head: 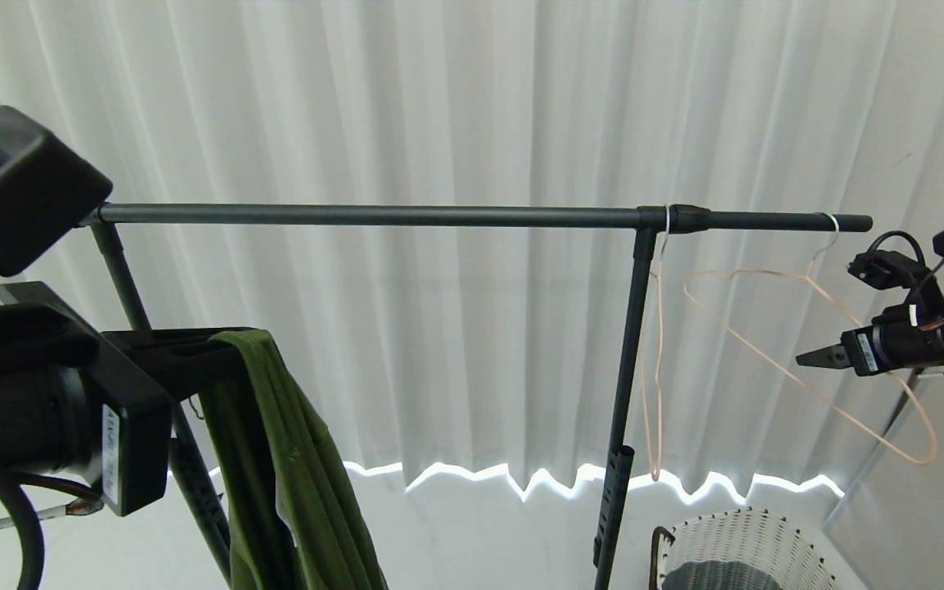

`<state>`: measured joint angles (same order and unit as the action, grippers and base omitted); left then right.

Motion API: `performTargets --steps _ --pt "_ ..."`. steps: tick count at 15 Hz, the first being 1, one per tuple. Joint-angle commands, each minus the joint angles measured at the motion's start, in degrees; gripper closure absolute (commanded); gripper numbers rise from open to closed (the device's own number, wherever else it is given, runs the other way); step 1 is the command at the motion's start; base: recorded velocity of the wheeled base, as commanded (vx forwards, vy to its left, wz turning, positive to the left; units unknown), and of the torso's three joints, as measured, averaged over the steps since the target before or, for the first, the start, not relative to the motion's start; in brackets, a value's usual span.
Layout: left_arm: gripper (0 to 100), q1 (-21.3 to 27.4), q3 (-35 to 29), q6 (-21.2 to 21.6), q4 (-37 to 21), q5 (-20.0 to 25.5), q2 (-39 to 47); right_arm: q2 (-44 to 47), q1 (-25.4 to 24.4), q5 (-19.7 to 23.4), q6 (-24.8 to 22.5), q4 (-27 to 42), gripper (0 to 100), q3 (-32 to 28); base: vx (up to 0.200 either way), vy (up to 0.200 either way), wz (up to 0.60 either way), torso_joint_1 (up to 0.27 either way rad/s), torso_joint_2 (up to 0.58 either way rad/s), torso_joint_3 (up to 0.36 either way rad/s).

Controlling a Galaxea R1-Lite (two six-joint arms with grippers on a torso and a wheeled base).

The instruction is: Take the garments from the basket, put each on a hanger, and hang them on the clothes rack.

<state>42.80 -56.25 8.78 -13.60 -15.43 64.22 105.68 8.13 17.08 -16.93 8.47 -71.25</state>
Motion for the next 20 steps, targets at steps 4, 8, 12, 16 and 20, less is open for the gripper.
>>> performTargets --steps 4,8,12,16,20 --pt "100 0.09 0.00 0.01 -0.02 -0.04 0.12 -2.85 -0.13 -1.08 3.05 0.05 100 2.26 0.000 0.000 0.00 0.000 0.00 0.000" --pt "100 0.09 0.26 0.01 0.07 -0.04 0.03 -4.69 -0.84 -1.08 5.59 -0.03 100 3.31 0.000 0.000 0.00 0.000 0.00 0.000" --pt "100 0.09 0.61 0.01 0.07 -0.04 -0.15 -7.86 -1.98 -1.08 9.46 -0.03 100 4.55 0.000 0.000 0.00 0.000 0.00 0.000" --pt "100 0.00 0.96 0.01 0.07 -0.12 -0.32 -13.22 -2.42 -3.90 12.27 2.87 100 6.30 0.000 0.000 0.00 0.000 0.00 0.000" --pt "100 0.00 1.67 2.12 0.07 -0.12 -0.24 -19.28 -2.51 -9.34 12.27 4.10 100 12.46 0.000 0.000 0.00 0.000 0.00 0.000"
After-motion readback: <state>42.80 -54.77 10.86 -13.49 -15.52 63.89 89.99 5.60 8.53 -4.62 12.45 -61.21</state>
